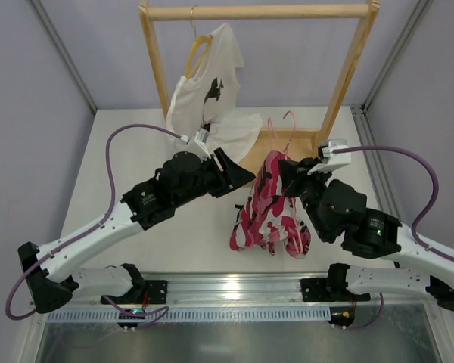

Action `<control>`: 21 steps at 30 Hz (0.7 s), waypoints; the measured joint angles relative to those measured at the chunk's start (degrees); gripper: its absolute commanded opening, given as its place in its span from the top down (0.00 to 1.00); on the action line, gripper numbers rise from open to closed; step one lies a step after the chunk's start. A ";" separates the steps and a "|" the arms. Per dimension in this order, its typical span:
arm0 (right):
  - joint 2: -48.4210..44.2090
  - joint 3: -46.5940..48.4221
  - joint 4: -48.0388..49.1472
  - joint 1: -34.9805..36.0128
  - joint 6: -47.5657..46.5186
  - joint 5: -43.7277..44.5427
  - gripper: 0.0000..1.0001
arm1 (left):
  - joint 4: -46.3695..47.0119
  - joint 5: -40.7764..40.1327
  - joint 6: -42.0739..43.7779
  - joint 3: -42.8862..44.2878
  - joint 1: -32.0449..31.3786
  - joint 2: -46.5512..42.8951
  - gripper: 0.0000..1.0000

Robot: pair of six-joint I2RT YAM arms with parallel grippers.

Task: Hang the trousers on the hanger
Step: Hang the hanger with trousers onto the clothesline

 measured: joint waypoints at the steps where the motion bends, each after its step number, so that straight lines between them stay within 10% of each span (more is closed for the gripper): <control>1: 0.02 0.00 0.22 -0.22 -0.63 -0.22 0.96 | 0.00 0.42 0.17 -1.07 0.00 0.24 0.48; 21: 3.78 12.22 2.32 -7.67 -11.76 -2.93 0.96 | -4.76 -1.40 6.29 3.43 -0.04 1.97 0.45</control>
